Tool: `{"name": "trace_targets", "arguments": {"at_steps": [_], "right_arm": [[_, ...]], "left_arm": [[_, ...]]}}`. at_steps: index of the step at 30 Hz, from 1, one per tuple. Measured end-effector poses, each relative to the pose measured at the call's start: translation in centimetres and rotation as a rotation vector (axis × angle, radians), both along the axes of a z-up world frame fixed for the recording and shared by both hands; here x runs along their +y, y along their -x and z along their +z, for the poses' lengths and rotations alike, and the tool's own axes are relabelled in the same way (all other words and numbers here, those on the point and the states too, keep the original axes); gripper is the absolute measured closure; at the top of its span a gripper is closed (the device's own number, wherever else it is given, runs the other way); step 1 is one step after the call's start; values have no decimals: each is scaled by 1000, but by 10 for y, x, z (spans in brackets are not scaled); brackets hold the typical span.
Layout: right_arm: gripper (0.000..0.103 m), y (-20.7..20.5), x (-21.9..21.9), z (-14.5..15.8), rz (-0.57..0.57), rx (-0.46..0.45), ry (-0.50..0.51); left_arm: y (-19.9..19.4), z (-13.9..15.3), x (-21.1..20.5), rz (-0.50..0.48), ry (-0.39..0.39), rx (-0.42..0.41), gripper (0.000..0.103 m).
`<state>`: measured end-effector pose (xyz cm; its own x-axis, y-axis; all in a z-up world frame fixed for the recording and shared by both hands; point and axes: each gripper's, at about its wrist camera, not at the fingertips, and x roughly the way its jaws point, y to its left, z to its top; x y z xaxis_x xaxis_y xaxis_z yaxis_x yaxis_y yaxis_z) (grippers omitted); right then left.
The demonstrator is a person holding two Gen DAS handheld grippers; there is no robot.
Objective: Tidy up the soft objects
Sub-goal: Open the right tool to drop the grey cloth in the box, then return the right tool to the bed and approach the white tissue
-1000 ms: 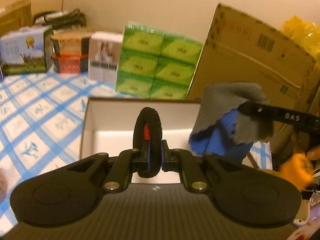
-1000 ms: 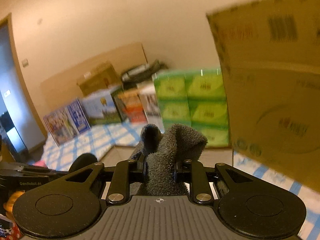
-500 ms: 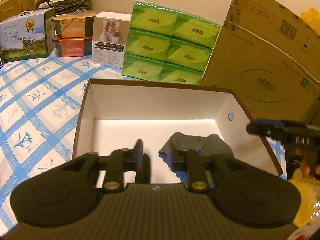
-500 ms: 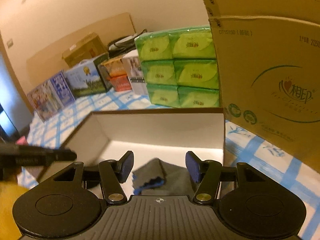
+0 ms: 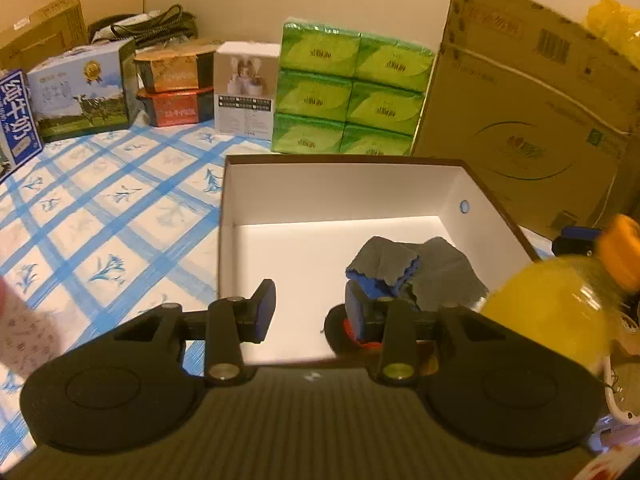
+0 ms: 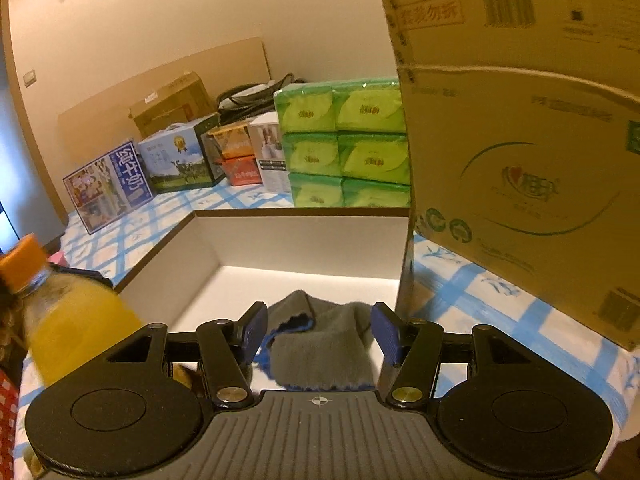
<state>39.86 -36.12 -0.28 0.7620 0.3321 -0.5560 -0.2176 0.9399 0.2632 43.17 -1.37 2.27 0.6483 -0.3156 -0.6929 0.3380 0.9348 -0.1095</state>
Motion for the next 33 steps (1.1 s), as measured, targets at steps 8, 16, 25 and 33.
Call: {"name": "trace_targets", "arguments": {"at_steps": [8,16,25,33], "right_arm": [[45,60,-1,15,-5,-25,-57],[40,121,17,29,2,-51,-88],[33,180,40,26,3,-65,-121],[33,216,66,17,35,-63,-108]], "left_arm": [[65,31,28,21,40,-39,61],[138,47,35,47,58,-96,59],[213,42,38,74,-2,-147,59],[259,22,41,113,-64,-148,58]]}}
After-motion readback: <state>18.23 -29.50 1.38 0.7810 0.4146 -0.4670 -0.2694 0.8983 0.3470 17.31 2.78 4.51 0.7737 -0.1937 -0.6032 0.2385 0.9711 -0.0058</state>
